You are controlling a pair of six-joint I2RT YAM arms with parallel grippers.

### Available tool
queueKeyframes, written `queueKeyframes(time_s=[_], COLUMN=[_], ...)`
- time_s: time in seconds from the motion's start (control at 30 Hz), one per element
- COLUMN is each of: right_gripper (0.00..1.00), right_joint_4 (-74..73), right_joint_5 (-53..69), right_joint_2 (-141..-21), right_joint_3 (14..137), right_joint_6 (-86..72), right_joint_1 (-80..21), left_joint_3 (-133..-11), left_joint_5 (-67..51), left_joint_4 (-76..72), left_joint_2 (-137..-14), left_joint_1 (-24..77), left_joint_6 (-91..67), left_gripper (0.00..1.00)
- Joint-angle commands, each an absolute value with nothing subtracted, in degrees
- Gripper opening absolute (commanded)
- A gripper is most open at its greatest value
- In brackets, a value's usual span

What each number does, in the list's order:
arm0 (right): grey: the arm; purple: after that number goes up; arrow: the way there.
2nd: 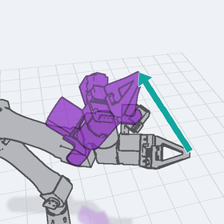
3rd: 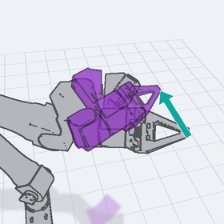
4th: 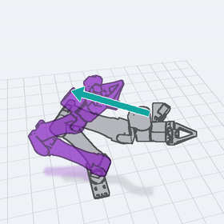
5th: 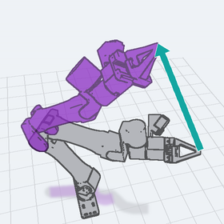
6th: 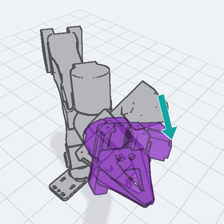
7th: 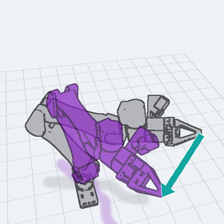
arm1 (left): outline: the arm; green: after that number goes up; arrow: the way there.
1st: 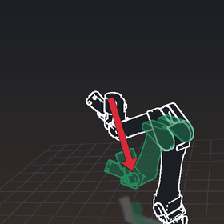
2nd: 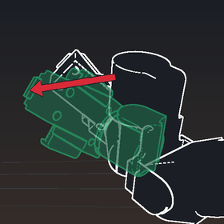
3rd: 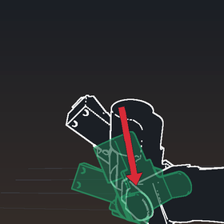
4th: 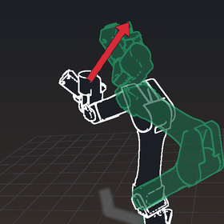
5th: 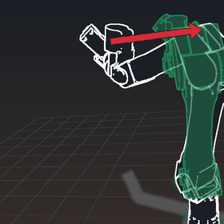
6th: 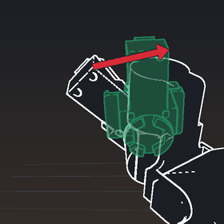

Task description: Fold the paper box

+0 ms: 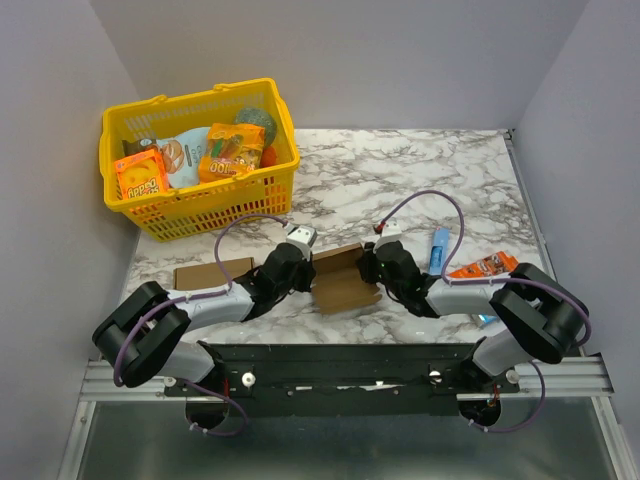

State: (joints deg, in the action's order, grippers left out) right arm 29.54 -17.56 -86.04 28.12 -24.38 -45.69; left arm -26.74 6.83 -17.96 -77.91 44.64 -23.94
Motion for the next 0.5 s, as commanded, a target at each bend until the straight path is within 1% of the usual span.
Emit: queueKeyframes(time_s=[0.0,0.1,0.13,0.3,0.33,0.4,0.47], right_gripper=[0.26,0.22,0.18,0.10,0.05,0.01,0.01], right_joint_4=[34.2,32.3,31.8,26.4,24.6,20.2,17.5], right_joint_5=[-21.9,-22.7,-23.1,-25.1,-26.7,-28.3,-30.3], right_joint_2=[-87.2,-87.5,-87.5,-88.1,-88.2,-88.9,-89.7], right_joint_3=[28.4,29.2,29.4,32.0,32.6,33.9,35.5], right_joint_6=[-23.8,-24.8,-25.0,-27.7,-28.5,-30.7,-32.2], right_joint_1=[-45.4,-45.4,-45.4,-45.4,-45.4,-45.5,-45.4], left_joint_3=[-27.7,-27.9,-28.0,-28.9,-29.3,-29.7,-30.1], left_joint_5=[4.7,5.5,5.7,7.6,8.3,11.0,12.9], left_joint_4=[-15.4,-14.9,-14.7,-13.5,-12.8,-12.0,-10.6], left_joint_2=[-78.6,-78.5,-78.5,-78.6,-78.6,-78.6,-78.5], left_joint_1=[46.7,46.9,47.0,48.3,48.7,49.5,49.6], left_joint_6=[-23.8,-24.0,-24.1,-24.4,-24.6,-25.6,-27.7], left_gripper=[0.00,0.00,0.00,0.00,0.00,0.00,0.00])
